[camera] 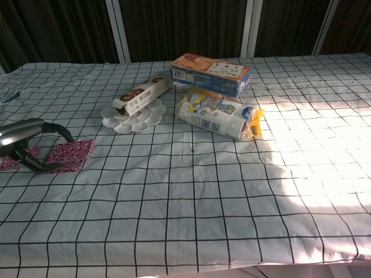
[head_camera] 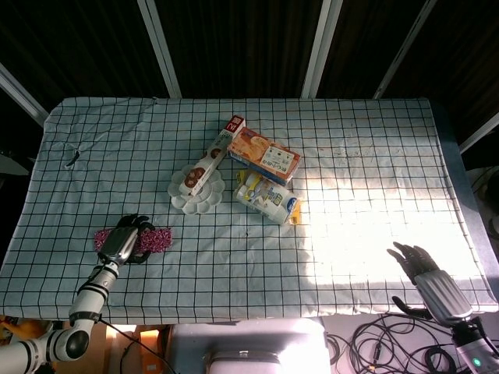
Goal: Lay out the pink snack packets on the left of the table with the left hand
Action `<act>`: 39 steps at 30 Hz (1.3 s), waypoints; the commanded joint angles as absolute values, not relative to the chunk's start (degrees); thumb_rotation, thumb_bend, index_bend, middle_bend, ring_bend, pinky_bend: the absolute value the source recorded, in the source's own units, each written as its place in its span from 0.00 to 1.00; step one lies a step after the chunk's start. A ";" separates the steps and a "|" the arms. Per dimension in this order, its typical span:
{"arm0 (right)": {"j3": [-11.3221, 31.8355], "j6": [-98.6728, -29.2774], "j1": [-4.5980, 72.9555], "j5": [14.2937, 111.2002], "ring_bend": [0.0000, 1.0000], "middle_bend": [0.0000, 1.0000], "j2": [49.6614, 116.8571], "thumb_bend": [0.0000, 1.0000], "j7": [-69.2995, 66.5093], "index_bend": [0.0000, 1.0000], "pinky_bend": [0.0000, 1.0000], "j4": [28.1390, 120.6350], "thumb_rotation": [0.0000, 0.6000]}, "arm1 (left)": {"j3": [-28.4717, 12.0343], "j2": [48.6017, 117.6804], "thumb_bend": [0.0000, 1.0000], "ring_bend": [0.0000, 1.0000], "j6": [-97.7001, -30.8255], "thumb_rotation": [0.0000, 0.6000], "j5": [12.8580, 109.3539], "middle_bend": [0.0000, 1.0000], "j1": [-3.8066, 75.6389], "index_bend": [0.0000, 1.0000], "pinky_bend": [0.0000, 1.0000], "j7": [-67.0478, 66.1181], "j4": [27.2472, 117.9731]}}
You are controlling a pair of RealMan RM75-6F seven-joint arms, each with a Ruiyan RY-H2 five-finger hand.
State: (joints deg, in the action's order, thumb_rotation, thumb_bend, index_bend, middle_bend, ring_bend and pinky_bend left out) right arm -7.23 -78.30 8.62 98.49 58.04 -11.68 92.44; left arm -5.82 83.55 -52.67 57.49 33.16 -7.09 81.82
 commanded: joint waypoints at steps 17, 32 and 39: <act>-7.69 -79.03 7.98 99.21 0.00 0.00 58.01 0.24 -11.22 0.00 0.00 92.79 1.00 | 1.38 76.83 0.43 0.00 -63.09 1.00 69.69 0.13 22.15 0.71 0.00 -4.92 83.56; -8.13 -78.61 7.97 99.79 0.00 0.00 58.19 0.24 -10.47 0.00 0.00 93.36 1.00 | 1.81 78.43 0.29 0.00 -60.32 1.00 68.15 0.00 19.17 0.04 0.00 -3.73 78.87; -8.07 -78.59 7.97 99.78 0.00 0.00 58.29 0.24 -10.20 0.00 0.00 93.32 1.00 | 1.78 74.85 0.23 0.00 -62.95 1.00 68.46 0.00 17.21 0.00 0.00 -4.69 83.85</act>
State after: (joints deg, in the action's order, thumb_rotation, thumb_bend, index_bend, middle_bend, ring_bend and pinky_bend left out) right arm -8.07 -78.60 7.96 99.79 58.28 -10.20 93.32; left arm 1.70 76.09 -61.26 67.84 18.15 -4.26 82.28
